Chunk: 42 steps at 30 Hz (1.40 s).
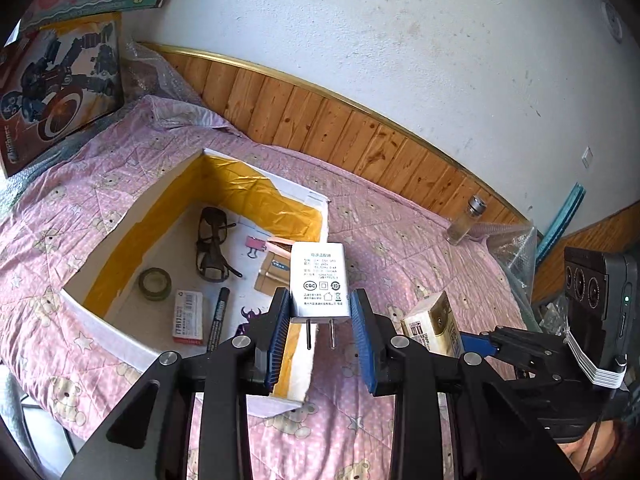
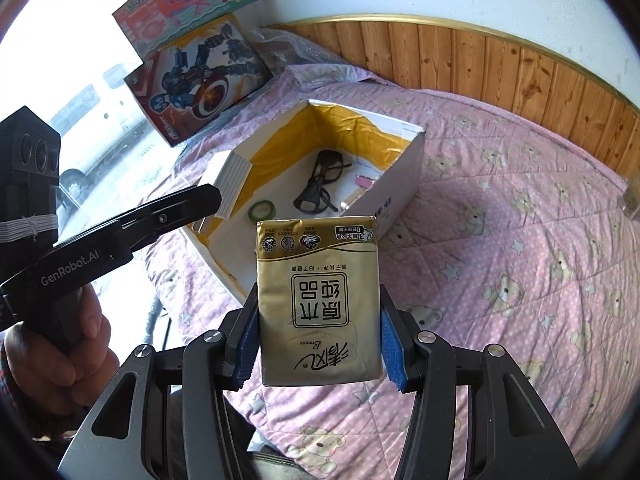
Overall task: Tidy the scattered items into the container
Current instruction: 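Carry the charger in the left tool and tissue pack in the right tool over the box, then open the right tool to drop the tissue pack while the left tool drops the charger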
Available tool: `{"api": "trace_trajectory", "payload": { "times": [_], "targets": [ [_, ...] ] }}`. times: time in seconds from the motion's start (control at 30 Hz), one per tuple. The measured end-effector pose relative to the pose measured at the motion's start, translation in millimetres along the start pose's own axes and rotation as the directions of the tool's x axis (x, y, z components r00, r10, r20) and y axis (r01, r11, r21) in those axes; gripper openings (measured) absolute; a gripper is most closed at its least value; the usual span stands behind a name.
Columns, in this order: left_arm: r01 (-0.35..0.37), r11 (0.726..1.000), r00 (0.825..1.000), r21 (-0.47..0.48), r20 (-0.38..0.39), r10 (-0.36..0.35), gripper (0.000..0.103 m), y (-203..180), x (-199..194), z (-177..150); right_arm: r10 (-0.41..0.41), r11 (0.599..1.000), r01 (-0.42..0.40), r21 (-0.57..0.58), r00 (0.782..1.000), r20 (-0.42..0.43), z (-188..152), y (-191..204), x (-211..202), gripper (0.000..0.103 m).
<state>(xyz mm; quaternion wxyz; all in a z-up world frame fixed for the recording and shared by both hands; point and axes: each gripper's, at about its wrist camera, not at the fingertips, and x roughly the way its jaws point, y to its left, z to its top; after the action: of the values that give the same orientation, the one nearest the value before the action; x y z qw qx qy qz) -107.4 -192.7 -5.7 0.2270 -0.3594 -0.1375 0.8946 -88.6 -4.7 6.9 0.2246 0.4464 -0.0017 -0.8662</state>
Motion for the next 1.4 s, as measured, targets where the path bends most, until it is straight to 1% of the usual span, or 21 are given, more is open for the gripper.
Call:
{"api": "trace_trajectory", "payload": {
  "times": [0.13, 0.37, 0.5, 0.67, 0.87, 1.03, 1.17, 1.23, 1.3, 1.37, 1.4],
  "targets": [
    [-0.042, 0.999, 0.999, -0.007, 0.005, 0.042, 0.032, 20.1, 1.9, 14.1, 0.015, 1.0, -0.015, -0.019, 1.0, -0.007, 17.6, 5.9, 12.5, 0.054],
    [-0.106, 0.994, 0.994, -0.008, -0.024, 0.106, 0.032, 50.2, 13.5, 35.9, 0.053, 0.998, -0.053, -0.032, 0.998, -0.021, 49.0, 11.6, 38.2, 0.054],
    [-0.135, 0.991, 0.989, -0.006, -0.053, 0.135, 0.032, 63.5, 24.3, 47.6, 0.074, 0.997, -0.075, -0.033, 0.997, -0.031, 66.7, 12.3, 54.9, 0.054],
    [-0.162, 0.987, 0.98, -0.002, -0.119, 0.161, 0.032, 75.6, 47.3, 61.4, 0.091, 0.996, -0.092, -0.016, 0.994, -0.055, 91.6, 8.9, 82.0, 0.054],
    [-0.198, 0.98, 0.956, -0.013, -0.223, 0.19, 0.032, 91.4, 82.5, 71.0, 0.081, 0.997, -0.082, -0.007, 0.992, -0.098, 119.2, 1.5, 115.9, 0.054],
    [-0.227, 0.973, 0.932, -0.035, -0.298, 0.207, 0.032, 106.0, 109.2, 76.4, 0.034, 0.999, -0.039, -0.03, 0.988, -0.149, 137.8, -2.2, 146.6, 0.055],
    [-0.241, 0.969, 0.917, -0.046, -0.339, 0.212, 0.032, 116.6, 124.8, 79.6, 0.004, 0.999, -0.014, -0.052, 0.983, -0.182, 150.5, -5.7, 171.5, 0.055],
    [-0.237, 0.971, 0.909, -0.04, -0.361, 0.207, 0.033, 118.9, 134.3, 80.1, -0.008, 0.998, -0.004, -0.063, 0.981, -0.192, 156.5, -8.3, 184.5, 0.057],
    [-0.24, 0.97, 0.898, -0.039, -0.388, 0.206, 0.033, 121.6, 144.8, 79.5, 0.011, 0.998, -0.023, -0.055, 0.976, -0.218, 161.4, -14.1, 200.2, 0.057],
    [-0.264, 0.964, 0.892, -0.04, -0.391, 0.229, 0.034, 124.9, 149.7, 79.2, -0.004, 0.999, -0.006, -0.043, 0.975, -0.221, 164.4, -21.4, 209.0, 0.058],
    [-0.266, 0.963, 0.891, -0.04, -0.391, 0.23, 0.036, 126.0, 150.5, 79.3, -0.008, 0.999, -0.002, -0.045, 0.974, -0.227, 164.9, -23.5, 210.9, 0.058]
  ]
}}
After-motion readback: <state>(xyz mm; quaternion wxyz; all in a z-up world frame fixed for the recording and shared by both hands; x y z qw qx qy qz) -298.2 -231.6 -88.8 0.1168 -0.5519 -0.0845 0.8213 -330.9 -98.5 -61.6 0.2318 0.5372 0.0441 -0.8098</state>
